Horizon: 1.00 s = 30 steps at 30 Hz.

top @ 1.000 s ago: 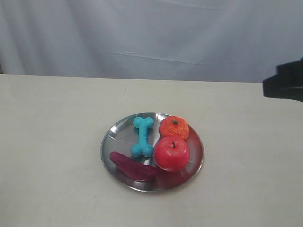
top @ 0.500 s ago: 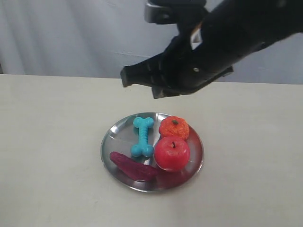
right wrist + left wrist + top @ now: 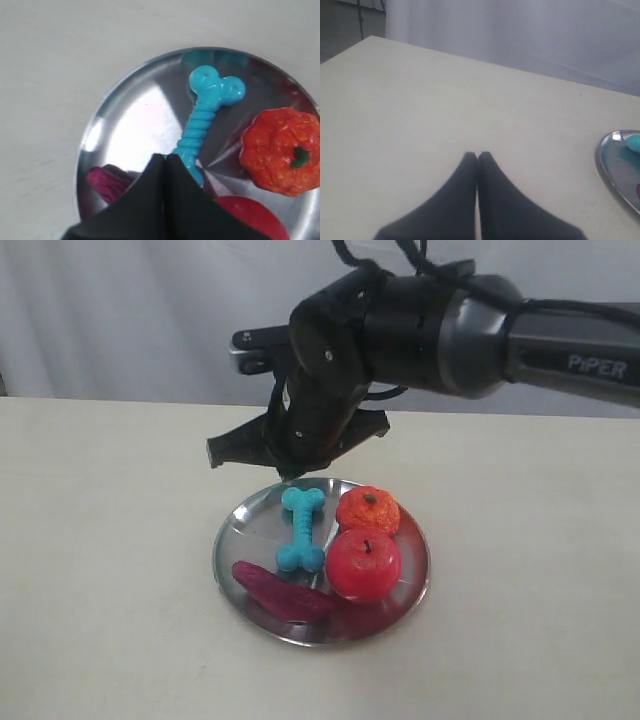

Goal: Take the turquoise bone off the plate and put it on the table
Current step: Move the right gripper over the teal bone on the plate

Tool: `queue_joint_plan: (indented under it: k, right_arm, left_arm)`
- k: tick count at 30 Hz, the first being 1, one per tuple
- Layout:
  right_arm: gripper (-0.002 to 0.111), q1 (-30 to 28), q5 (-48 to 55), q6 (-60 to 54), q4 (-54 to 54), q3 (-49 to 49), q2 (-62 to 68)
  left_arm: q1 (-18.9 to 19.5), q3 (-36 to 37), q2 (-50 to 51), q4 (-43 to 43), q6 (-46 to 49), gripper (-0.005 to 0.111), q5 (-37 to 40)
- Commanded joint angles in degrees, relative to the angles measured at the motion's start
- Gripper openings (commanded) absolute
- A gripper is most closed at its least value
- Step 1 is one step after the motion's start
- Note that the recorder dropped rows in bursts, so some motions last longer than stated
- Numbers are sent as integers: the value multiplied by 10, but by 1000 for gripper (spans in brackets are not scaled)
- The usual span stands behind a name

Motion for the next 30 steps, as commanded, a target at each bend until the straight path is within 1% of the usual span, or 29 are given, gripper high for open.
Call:
queue_joint_plan:
  k: [1,11,13,15,17,19,20,21,25,30]
  right_arm:
    - [0,1,7,33,-57,-5,24]
    - [0,1,5,41,-58,-5,32]
    - [3,1,5,41,-58,-5,32]
    - [16,1,5,39,-58,-5,32]
    - [35,1,5,40,-58,-5,32]
    - [50,1,5,48,-58,-5,32]
    - [55,1,5,49,-58,-5,32]
    - [56,1,5,49,-58,-5,32]
    - [53,1,5,49,-57,-5,32]
    - [53,1,5,49,-54,-5,33]
  left_arm:
    - [1,1,-1,0,-1,0,-3]
    - [1,1,-1,0,-1,0,-3]
    - [1,1,-1,0,-1,0,-3]
    - [1,1,-1,0,-1,0,-3]
    - [1,1,-1,0,-1,0,-3]
    - [1,1,-1,0,-1,0,-3]
    - [1,1,-1,0,-1,0,-3]
    - [1,1,-1,0,-1,0,-3]
    - [1,1,-1,0,-1,0,-3]
    - [1,1,-1,0,-1,0,-3]
